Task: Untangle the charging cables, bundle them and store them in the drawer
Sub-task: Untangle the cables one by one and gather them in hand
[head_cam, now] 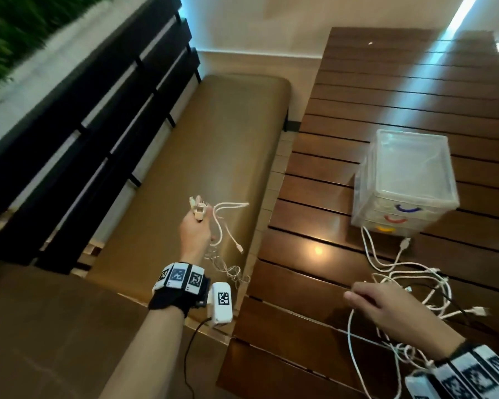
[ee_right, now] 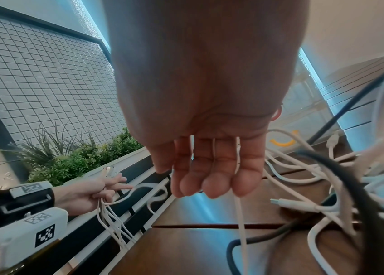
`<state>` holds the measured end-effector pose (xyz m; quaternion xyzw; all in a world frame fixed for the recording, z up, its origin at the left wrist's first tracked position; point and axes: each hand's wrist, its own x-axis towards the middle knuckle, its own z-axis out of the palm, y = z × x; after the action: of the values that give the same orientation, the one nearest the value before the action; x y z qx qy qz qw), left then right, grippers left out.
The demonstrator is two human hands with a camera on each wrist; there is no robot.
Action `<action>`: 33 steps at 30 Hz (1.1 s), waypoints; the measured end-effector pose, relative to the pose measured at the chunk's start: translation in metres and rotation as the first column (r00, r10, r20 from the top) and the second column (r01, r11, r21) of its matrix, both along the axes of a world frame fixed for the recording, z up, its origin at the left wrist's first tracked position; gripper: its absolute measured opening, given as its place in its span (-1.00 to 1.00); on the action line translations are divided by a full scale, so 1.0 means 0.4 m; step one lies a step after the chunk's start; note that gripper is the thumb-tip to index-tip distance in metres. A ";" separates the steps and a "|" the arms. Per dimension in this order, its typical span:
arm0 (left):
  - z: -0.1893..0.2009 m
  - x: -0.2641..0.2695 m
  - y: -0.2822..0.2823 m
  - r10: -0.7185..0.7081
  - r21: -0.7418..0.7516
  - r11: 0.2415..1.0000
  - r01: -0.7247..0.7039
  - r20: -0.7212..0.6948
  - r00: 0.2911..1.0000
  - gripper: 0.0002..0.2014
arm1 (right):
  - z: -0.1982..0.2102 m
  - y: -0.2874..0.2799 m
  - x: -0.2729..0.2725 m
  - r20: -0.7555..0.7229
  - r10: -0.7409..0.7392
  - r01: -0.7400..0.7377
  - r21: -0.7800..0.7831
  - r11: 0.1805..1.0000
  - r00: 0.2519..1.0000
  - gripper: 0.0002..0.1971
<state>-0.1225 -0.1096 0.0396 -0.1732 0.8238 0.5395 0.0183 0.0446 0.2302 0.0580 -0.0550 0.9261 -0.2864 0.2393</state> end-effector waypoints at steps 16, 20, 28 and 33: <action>0.104 0.041 0.078 -0.183 0.332 0.923 0.195 -0.067 0.981 -0.52 | 0.014 0.018 0.042 -0.024 -0.082 0.082 -0.028 0.996 0.996 -0.68; 0.116 0.094 0.165 -0.390 0.185 0.903 0.388 -0.030 0.920 -0.39 | 0.020 0.054 0.064 -0.061 -0.173 0.167 -0.096 0.981 0.983 -0.64; 0.097 0.224 0.380 -0.671 0.040 0.741 0.670 -0.002 0.742 -0.43 | 0.084 0.098 0.093 -0.096 -0.355 0.344 -0.114 0.932 0.930 -0.75; 0.059 0.293 0.447 -0.721 -0.068 0.683 0.727 0.098 0.686 -0.43 | 0.072 0.088 0.105 -0.115 -0.474 0.472 -0.050 0.880 0.873 -0.86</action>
<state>-0.0054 0.0693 0.0630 0.1486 0.8504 0.4402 0.2470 0.0868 0.2652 0.0866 0.1529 0.9215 -0.3416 0.1034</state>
